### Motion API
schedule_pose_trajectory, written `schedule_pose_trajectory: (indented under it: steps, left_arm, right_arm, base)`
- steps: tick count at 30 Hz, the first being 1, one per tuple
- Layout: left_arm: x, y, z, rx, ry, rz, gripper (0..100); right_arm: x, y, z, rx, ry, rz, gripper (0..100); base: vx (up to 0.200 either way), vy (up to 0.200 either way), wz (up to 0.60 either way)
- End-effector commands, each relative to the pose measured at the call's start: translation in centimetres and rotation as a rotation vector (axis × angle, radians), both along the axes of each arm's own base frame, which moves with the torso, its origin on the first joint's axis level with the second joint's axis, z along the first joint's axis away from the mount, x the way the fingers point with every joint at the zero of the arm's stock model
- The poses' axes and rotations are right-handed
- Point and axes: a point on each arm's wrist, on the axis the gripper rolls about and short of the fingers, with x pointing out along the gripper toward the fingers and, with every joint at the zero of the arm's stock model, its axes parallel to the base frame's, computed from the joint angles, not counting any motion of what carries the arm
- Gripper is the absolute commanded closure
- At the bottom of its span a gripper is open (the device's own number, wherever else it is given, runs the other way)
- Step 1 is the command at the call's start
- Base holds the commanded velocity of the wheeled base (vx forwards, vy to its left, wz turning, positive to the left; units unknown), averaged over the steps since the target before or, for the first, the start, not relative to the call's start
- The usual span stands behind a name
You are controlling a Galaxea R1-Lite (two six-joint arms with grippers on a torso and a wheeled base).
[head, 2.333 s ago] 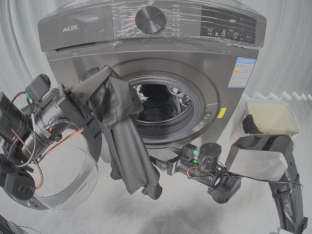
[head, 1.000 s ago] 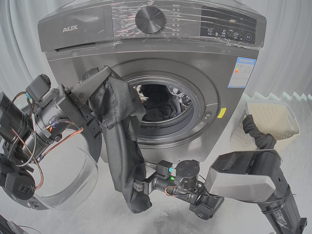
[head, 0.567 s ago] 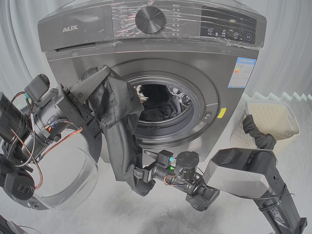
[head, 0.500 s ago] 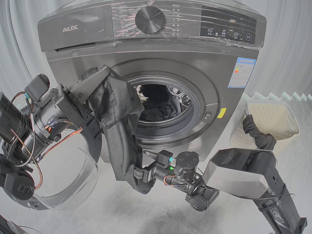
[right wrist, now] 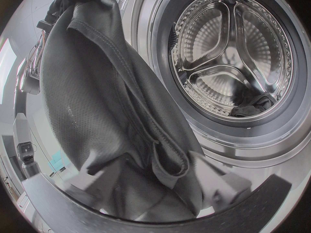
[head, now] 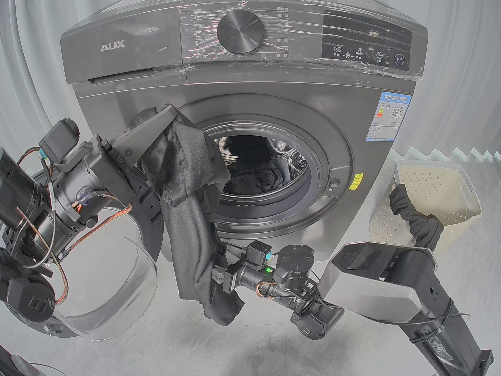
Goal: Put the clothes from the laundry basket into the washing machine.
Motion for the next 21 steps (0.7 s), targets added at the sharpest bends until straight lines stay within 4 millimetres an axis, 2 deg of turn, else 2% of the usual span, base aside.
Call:
schedule_pose_trajectory:
  steps: [1,6,9,10,11,16,19,21]
  left_arm:
    - [0.0,0.0,-0.1,0.001,0.003,0.0,100]
    - [0.0,0.1,-0.3,0.003,0.013,0.006,100]
    - [0.2,0.7,-0.6,0.006,0.022,0.034,100]
    - [0.2,0.7,-0.6,0.006,0.022,0.034,100]
    - [0.2,1.1,-0.7,0.006,0.021,0.052,100]
    - [0.2,2.1,-1.1,0.013,0.024,0.083,100]
    - [-0.1,2.3,-0.6,0.007,0.007,0.087,100]
    - [-0.2,2.4,-0.5,0.003,0.001,0.088,100]
  right_arm:
    - [0.0,-0.1,-0.1,-0.002,0.003,-0.002,100]
    - [-0.1,-1.1,-0.3,-0.033,0.013,-0.023,100]
    - [-0.7,-3.0,0.9,-0.078,0.008,-0.047,100]
    - [-0.7,-3.0,0.9,-0.078,0.008,-0.047,100]
    - [-1.1,-4.7,1.6,-0.121,0.007,-0.07,100]
    - [-2.2,-8.4,5.0,-0.168,-0.032,-0.125,100]
    - [-3.9,-11.1,7.8,-0.165,-0.037,-0.16,100]
    - [-4.6,-12.4,8.9,-0.166,-0.038,-0.182,100]
  base:
    - [0.0,0.0,0.0]
    - [0.0,0.0,0.0]
    - [0.0,0.0,0.0]
    - [0.0,0.0,0.0]
    - [0.0,0.0,0.0]
    - [0.0,0.0,0.0]
    - [0.0,0.0,0.0]
    - [0.0,0.0,0.0]
